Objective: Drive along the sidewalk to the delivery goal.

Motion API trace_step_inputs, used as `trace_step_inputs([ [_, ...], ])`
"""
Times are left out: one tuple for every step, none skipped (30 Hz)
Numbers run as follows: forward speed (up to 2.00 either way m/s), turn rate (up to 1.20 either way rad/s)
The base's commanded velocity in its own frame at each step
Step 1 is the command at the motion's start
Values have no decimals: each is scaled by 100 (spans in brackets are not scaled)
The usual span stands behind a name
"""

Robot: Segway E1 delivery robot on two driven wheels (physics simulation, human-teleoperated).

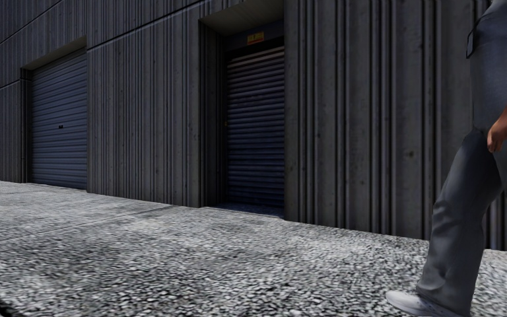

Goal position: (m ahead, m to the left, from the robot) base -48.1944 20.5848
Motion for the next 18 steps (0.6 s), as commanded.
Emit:
trace_step_inputs([
  [0,0],
  [0,0],
  [0,0],
  [0,0],
  [0,0],
  [0,0],
  [0,0],
  [0,0],
  [0,0],
  [0,0],
  [0,0],
  [0,0],
  [0,0],
  [0,0],
  [0,0],
  [0,0],
  [0,0],
  [0,0],
])
